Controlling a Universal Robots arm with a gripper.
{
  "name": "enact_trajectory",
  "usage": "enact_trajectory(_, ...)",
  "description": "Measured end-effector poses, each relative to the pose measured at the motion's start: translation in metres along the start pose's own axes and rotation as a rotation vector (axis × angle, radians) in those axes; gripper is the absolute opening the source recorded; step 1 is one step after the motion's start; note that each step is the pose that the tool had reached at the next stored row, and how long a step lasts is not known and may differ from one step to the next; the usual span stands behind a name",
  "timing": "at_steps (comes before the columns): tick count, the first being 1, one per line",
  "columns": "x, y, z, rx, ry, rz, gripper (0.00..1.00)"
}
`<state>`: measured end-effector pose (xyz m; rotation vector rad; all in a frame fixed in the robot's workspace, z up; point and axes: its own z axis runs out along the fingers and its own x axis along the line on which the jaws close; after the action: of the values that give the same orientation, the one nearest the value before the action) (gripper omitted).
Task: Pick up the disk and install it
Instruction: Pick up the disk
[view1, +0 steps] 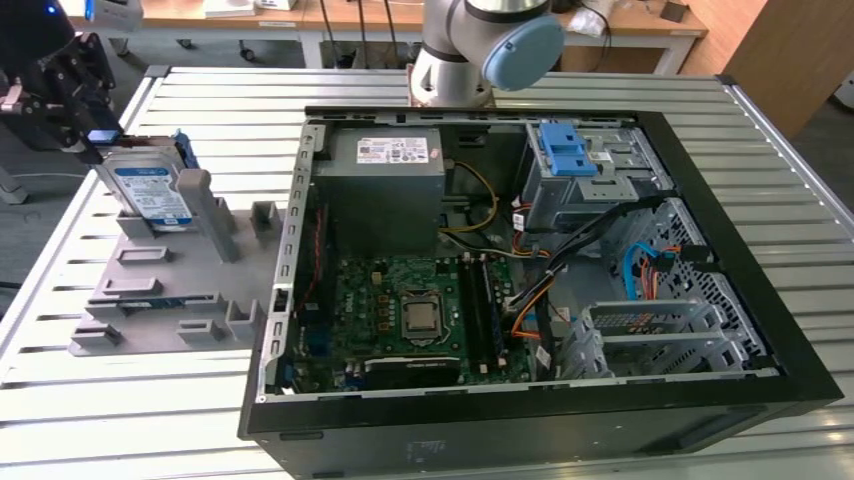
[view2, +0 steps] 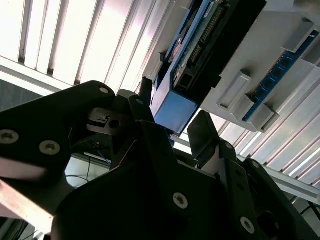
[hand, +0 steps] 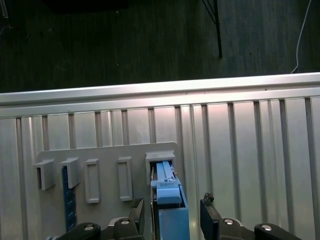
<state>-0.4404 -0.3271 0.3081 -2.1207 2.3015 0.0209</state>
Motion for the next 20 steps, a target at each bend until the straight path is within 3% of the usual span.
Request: enact_trajectory(20, 0.0011, -0.0004, 0.0150, -0.0005, 0.0000, 0.000, 0.56)
